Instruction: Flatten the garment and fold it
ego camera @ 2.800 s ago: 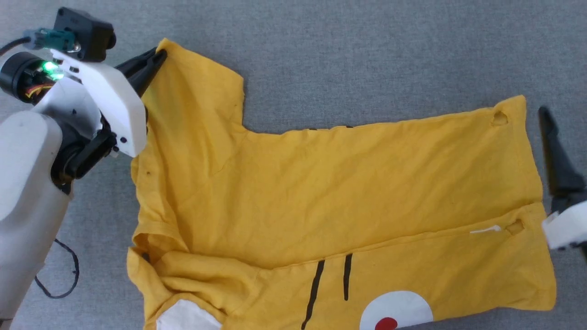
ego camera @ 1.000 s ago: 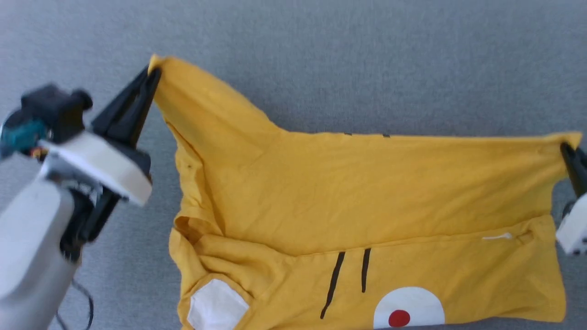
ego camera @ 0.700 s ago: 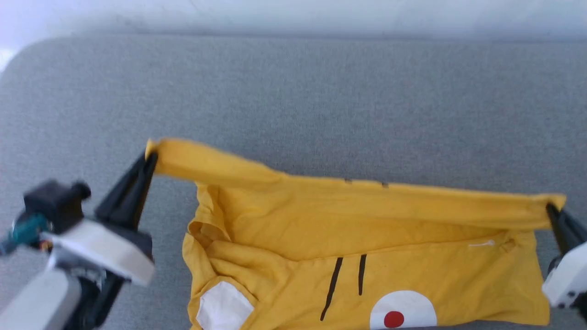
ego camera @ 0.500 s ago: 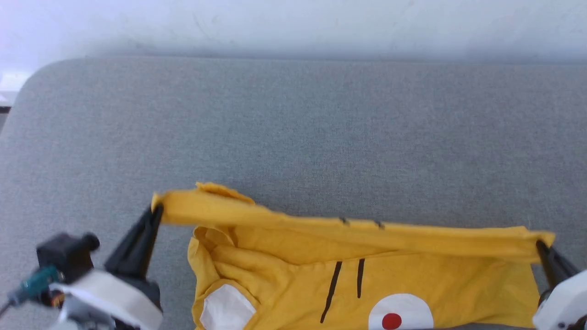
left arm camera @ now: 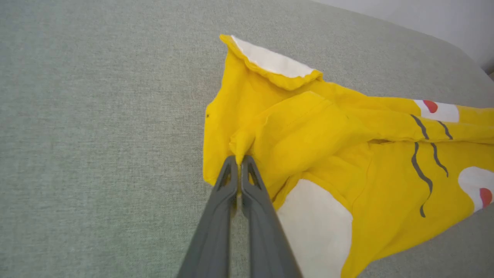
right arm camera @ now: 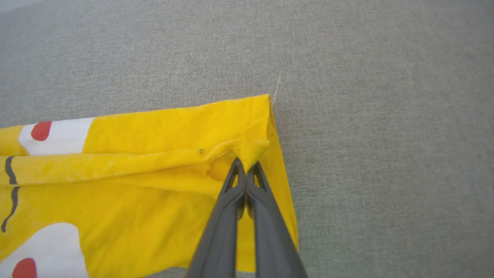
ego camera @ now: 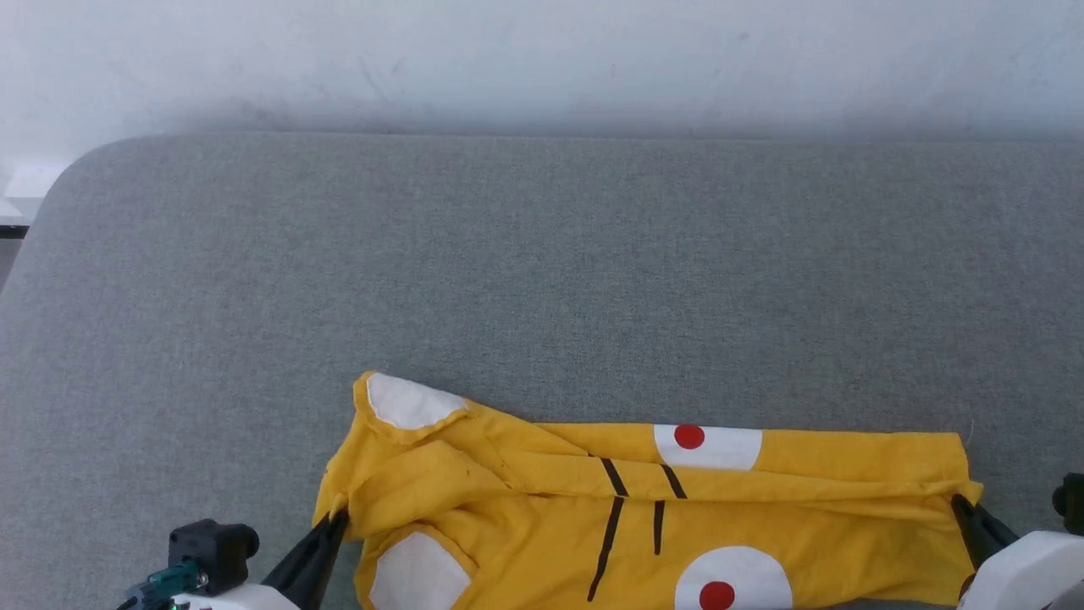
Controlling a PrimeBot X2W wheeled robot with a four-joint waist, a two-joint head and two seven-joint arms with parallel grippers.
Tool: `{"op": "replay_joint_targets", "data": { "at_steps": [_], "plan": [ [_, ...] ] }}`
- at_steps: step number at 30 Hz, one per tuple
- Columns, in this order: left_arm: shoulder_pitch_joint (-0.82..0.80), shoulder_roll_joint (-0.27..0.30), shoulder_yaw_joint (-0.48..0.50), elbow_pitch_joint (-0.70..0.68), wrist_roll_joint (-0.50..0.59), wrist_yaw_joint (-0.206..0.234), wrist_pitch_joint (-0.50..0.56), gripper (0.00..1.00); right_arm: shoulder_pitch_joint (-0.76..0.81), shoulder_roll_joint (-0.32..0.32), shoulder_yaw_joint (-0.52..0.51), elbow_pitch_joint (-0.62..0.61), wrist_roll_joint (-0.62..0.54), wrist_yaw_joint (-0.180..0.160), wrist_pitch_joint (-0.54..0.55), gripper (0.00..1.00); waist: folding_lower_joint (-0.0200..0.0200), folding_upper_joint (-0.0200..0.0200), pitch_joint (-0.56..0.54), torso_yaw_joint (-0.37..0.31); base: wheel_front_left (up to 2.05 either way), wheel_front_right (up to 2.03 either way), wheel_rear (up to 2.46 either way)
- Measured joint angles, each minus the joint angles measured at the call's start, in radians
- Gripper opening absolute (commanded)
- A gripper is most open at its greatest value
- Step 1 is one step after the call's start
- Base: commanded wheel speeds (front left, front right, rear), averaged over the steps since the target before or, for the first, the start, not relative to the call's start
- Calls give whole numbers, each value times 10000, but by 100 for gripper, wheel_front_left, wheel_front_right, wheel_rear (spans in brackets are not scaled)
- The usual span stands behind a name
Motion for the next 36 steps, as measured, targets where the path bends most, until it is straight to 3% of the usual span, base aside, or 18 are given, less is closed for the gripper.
{"op": "replay_joint_targets", "data": {
  "at_steps": [1,2,7,12,18,25,32,33,35,36],
  "plan": [
    [2,2,6,71,4,42,12,35,-1,4,-42,6,0,0,-2,100,0,0,-13,-11,0,0,0],
    [12,4,36,107,2,98,-2,100,-1,4,-84,6,4,0,2,100,0,0,-25,-23,0,0,0],
    [174,-255,679,-244,-337,393,-686,100,-2,107,-514,-207,763,0,240,100,0,0,-94,-50,0,0,0],
    [630,-516,1919,-1162,-736,755,-1509,100,-14,226,-1557,-790,1244,0,443,100,0,0,-87,-74,0,0,0],
    [790,-723,3116,-2142,1011,1647,-1745,100,-46,244,-1674,-625,581,0,669,100,0,0,156,-61,0,0,0],
    [791,-993,3032,-2439,3536,1985,-1749,100,-322,268,-1254,443,520,0,757,100,1,0,430,140,0,0,0],
    [775,-1277,2596,-2209,3879,1998,-1749,100,-518,219,-792,1151,554,-4,901,100,1,0,515,414,0,0,0],
    [768,-1308,2562,-2167,3879,1977,-1749,100,-544,199,-738,1198,593,-4,978,60,0,0,519,444,0,0,0],
    [760,-1430,2516,-2071,3871,1946,-1749,100,-593,157,-727,1281,635,-6,1072,0,1,0,496,494,0,0,0],
    [756,-1465,2491,-2031,3871,1935,-1749,100,-611,153,-723,1321,617,-6,1127,0,1,0,466,510,0,0,0]
  ]
}}
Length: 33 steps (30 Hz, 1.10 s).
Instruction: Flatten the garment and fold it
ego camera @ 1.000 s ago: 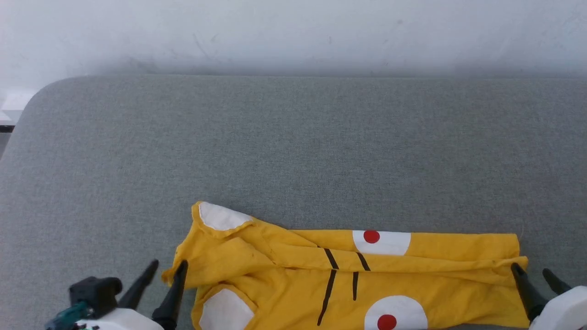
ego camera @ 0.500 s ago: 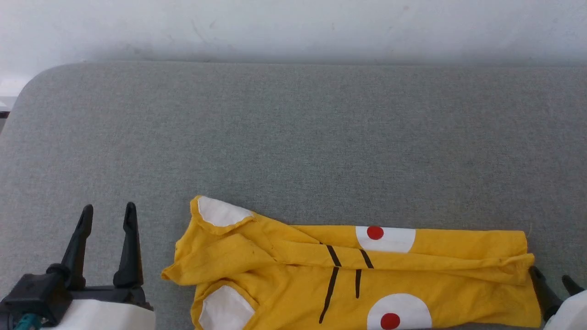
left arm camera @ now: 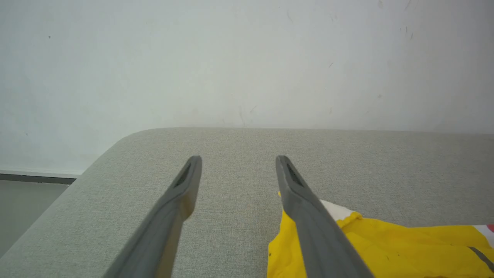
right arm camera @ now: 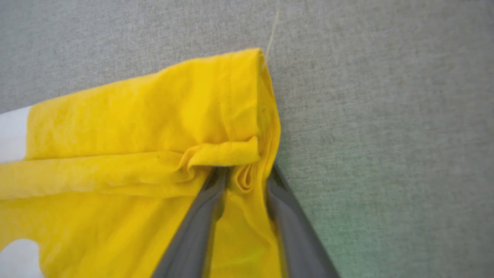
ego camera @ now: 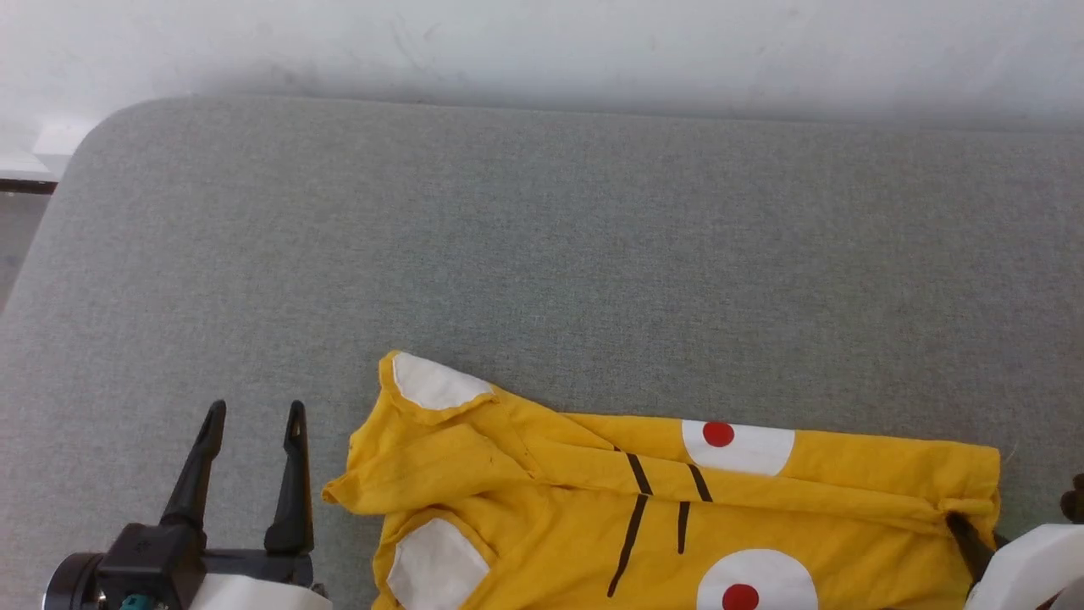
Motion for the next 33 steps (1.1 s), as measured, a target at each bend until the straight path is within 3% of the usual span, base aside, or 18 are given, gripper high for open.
{"op": "replay_joint_targets", "data": {
  "at_steps": [6,10,17,20,26,33],
  "plan": [
    [20,-115,13,192,-15,-63,0,100,-69,119,-244,188,-111,19,-115,0,-1,0,-322,53,0,0,0],
    [140,-119,67,207,-17,-59,0,100,-87,182,-1049,121,-619,19,-169,0,0,0,-570,26,0,0,0],
    [312,-119,25,255,-17,-59,0,100,-163,-468,-2752,19,-1772,17,-316,0,-1,0,-758,-50,0,0,0],
    [312,-150,-23,328,-17,-63,0,100,-103,-468,-2903,-182,-1862,17,-339,0,-1,0,-730,-47,0,0,0],
    [305,-353,-86,464,-23,-111,0,100,117,-272,-1338,-1197,-1438,6,-257,0,0,0,-587,-94,0,0,0],
    [157,-568,-150,665,-58,-301,0,100,438,-46,1346,-2523,-878,6,213,0,0,0,-492,-65,0,0,0]
  ]
}}
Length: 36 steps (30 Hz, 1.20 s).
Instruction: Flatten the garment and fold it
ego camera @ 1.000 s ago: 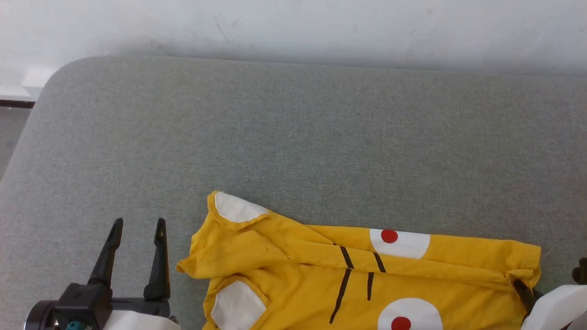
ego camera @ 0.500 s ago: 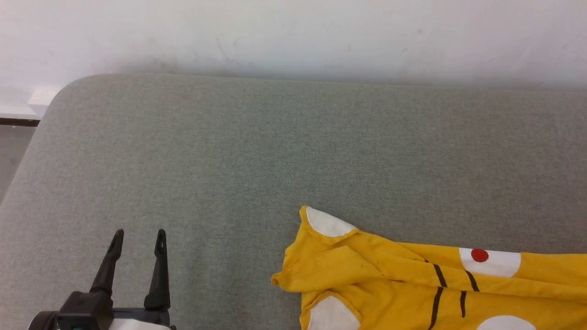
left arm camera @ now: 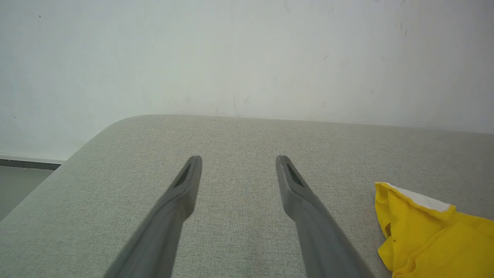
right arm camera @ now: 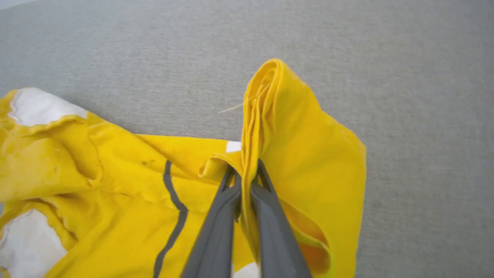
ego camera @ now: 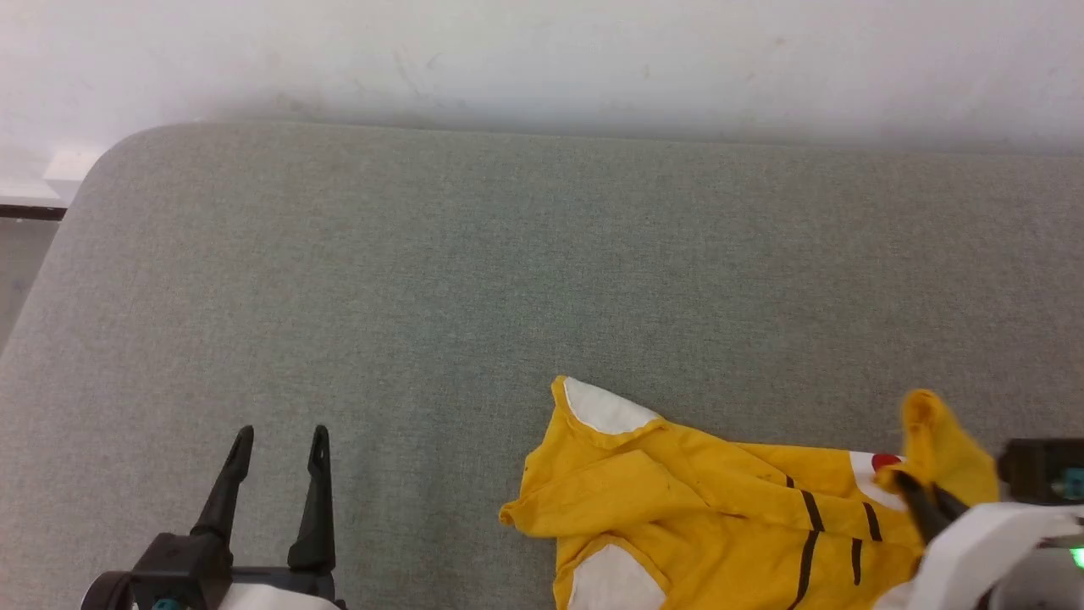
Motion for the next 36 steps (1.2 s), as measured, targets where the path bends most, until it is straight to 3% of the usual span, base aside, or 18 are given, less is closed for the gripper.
{"op": "replay_joint_targets", "data": {
  "at_steps": [8,15,25,36],
  "plan": [
    [-188,-117,2,176,-2,-224,0,100,-361,-117,2604,-577,0,0,244,0,0,0,143,151,0,0,0],
    [-350,-374,-21,428,-2,-466,2,100,-1229,-132,4443,-332,121,0,514,0,1,0,167,286,0,0,0],
    [-347,-644,142,579,0,-650,0,100,-1913,105,5873,1014,148,0,416,0,-1,0,-52,578,0,0,0],
    [-417,-978,81,947,92,-1009,0,100,-3325,173,6447,3760,-546,0,849,0,-1,0,79,682,0,0,0]
  ]
}}
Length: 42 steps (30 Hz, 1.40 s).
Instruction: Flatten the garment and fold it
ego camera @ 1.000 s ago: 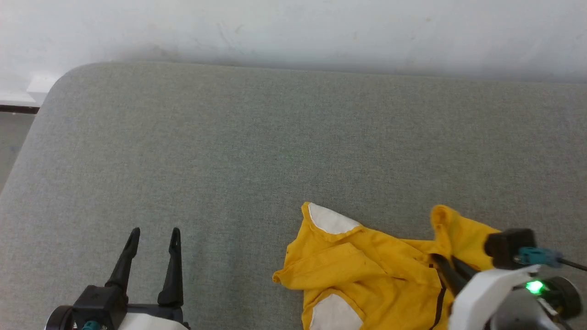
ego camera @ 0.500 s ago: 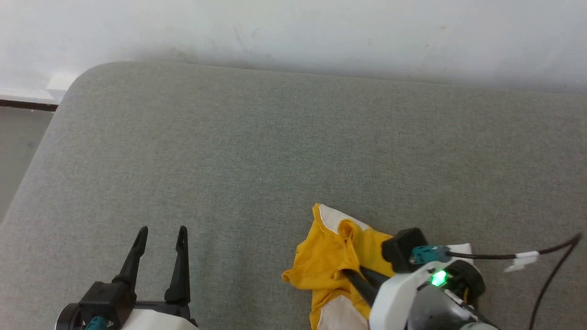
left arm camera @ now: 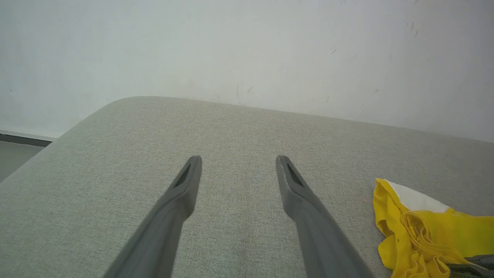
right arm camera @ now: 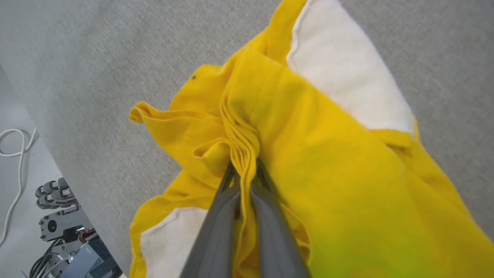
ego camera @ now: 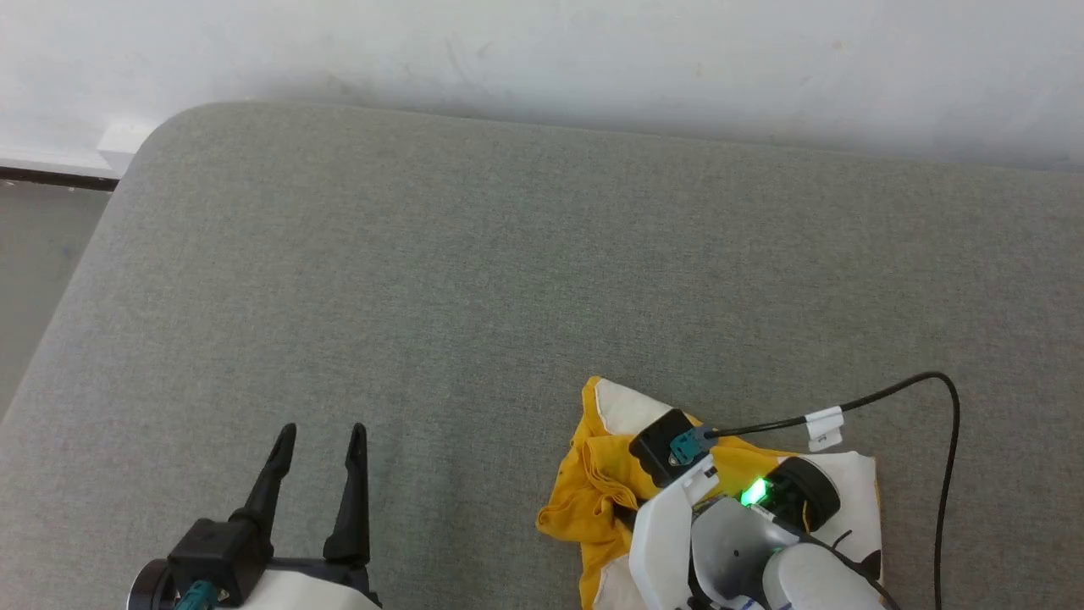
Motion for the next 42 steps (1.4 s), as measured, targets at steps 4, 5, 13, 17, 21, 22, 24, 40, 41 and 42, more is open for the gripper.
{"op": "replay_joint_targets", "data": {
  "at_steps": [4,5,13,17,21,22,24,40,41,42],
  "plan": [
    [-87,-59,-40,169,25,-90,0,100,-260,19,94,591,40,0,-378,100,0,0,-49,55,0,0,0],
    [-86,-71,-44,213,25,-119,0,100,-258,19,138,610,163,0,-493,100,0,0,-76,49,0,0,0],
    [66,-61,52,276,25,-159,0,100,370,52,-1237,-1137,1281,0,-1221,100,0,0,-317,-187,0,0,0],
    [185,-44,31,226,27,-161,0,100,1363,31,-3405,-2387,959,0,-1613,100,0,0,-352,-402,0,0,0],
    [185,-4,21,119,29,-161,0,100,2545,4,-5135,-3106,905,-2,-1935,100,0,0,-338,-568,0,0,0],
    [185,12,36,86,29,-159,0,100,2822,-8,-5359,-3175,894,-2,-1933,100,0,0,-331,-604,0,0,0],
    [184,36,61,17,29,-151,2,100,3312,-10,-5595,-3229,922,-2,-1935,100,-1,0,-308,-679,0,0,0],
    [44,345,52,-414,130,-150,261,100,3172,-19,-5141,-1164,1868,-2,-2583,29,0,0,142,-434,0,0,0],
    [41,347,50,-408,130,-150,280,100,3051,-36,-5066,-1035,1906,-2,-2633,0,0,0,147,-398,0,0,0],
    [33,347,40,-401,132,-148,280,100,2959,-46,-4972,-907,1975,-2,-2621,0,1,0,145,-367,0,0,0]
  ]
}}
